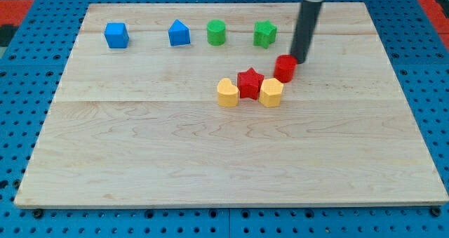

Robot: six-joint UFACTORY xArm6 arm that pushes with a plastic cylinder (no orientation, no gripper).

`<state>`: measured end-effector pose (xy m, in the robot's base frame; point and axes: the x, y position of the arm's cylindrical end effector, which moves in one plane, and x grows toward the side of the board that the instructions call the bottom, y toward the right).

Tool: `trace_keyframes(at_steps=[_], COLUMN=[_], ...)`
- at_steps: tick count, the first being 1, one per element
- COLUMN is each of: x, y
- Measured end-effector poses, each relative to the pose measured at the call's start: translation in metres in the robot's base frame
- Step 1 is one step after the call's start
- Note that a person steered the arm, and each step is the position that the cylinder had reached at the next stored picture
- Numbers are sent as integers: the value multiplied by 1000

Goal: Move yellow hexagon into the yellow heart

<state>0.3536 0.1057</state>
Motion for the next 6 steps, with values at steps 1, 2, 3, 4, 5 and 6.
trace_keyframes(at_steps=[1,2,3,4,5,6], x=[16,89,77,73,73,73], y=[17,27,-33,-112,-134,-134])
